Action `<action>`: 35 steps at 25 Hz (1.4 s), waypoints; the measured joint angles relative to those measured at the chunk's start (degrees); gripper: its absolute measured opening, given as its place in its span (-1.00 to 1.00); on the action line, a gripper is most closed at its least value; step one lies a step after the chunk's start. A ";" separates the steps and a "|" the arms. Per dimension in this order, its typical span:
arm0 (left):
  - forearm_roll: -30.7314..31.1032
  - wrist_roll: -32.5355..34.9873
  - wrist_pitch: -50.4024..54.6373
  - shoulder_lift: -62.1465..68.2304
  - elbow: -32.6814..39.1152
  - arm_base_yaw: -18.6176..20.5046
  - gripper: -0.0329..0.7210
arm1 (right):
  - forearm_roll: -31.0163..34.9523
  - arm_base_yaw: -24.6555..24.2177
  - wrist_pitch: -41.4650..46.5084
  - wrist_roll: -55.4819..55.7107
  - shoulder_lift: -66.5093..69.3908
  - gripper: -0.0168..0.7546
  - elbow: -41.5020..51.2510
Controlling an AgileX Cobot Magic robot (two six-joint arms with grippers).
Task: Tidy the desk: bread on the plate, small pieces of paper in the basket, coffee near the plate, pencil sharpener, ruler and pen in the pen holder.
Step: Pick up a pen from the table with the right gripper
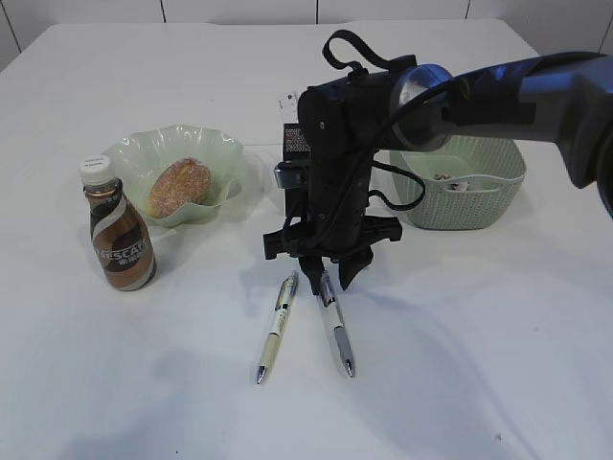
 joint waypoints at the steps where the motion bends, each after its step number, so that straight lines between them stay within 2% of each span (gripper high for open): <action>1: 0.00 0.00 0.00 0.00 0.00 0.00 -0.04 | 0.00 0.00 0.00 0.00 0.00 -0.13 0.00; 35: 0.00 0.00 0.76 0.00 0.00 0.00 -0.04 | -0.62 0.00 1.25 -0.01 0.00 -0.13 -0.09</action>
